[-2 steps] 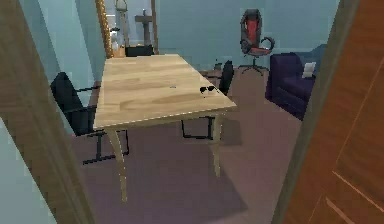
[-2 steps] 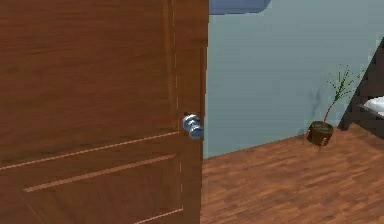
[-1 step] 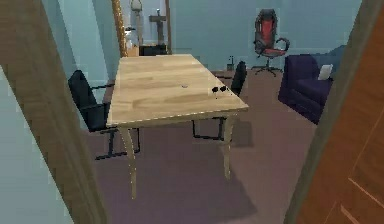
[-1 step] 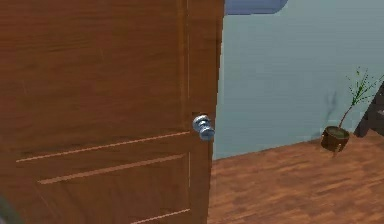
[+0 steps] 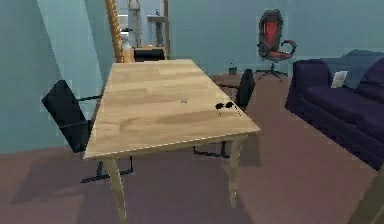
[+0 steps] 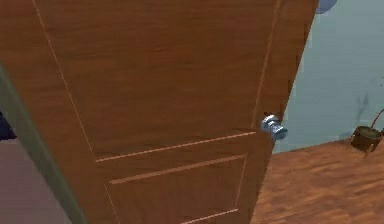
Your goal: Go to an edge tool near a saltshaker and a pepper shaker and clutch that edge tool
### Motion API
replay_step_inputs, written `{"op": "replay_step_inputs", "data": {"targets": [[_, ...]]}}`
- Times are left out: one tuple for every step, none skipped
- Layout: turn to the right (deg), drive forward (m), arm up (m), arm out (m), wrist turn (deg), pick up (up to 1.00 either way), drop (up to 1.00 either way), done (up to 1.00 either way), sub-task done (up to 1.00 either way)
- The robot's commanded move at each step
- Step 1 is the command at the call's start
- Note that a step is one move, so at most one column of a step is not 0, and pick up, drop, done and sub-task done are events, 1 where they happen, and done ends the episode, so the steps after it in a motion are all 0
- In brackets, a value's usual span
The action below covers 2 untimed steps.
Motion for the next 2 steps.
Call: {"op": "replay_step_inputs", "data": {"targets": [[-12.0,0.00,0.00,0.00,0.0,0.00,0.00,0.00,0.00],[-3.0,0.00,0.00,0.00,0.0,0.00,0.00,0.00,0.00]]}}
